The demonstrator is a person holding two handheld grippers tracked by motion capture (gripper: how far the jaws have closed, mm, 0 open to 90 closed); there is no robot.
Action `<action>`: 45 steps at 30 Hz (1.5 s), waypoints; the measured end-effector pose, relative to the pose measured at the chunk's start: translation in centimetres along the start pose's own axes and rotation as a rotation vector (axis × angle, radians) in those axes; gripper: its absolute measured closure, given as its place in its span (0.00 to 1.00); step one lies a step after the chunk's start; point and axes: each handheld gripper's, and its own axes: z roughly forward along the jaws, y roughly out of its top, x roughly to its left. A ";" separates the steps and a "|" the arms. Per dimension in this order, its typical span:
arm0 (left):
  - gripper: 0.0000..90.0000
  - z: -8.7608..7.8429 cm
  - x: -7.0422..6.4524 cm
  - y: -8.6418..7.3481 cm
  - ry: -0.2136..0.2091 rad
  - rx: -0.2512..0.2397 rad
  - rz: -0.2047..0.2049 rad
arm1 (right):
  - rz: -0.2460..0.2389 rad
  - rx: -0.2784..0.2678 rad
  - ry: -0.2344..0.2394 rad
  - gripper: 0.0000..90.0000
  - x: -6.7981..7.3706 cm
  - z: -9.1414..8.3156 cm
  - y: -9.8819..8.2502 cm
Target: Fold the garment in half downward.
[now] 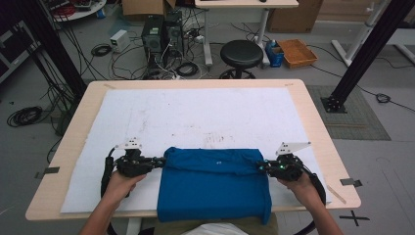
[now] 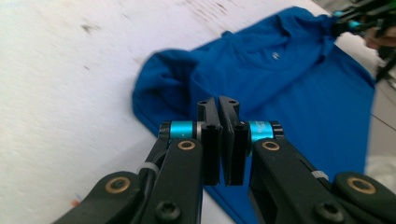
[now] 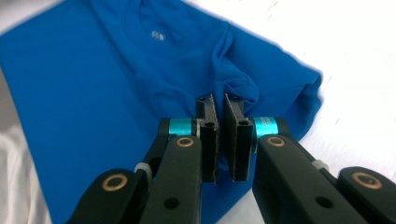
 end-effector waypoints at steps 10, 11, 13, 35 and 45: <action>0.50 0.8 1.6 2.1 0.223 -0.153 -0.060 | 0.199 -0.225 -0.152 0.44 -2.2 -0.3 1.1; 0.50 1.2 1.7 2.4 0.231 -0.144 -0.059 | 0.215 -0.222 -0.181 0.43 -2.5 -0.1 1.2; 0.50 2.4 2.0 2.8 0.242 -0.122 -0.062 | 0.217 -0.190 -0.233 0.43 -2.8 0.6 1.4; 0.88 4.6 1.8 2.4 0.168 0.079 -0.001 | 0.100 0.000 -0.248 0.82 -2.4 3.2 1.4; 0.92 3.6 3.0 3.1 0.208 -0.076 -0.042 | 0.119 -0.051 -0.281 0.94 -3.2 3.3 2.6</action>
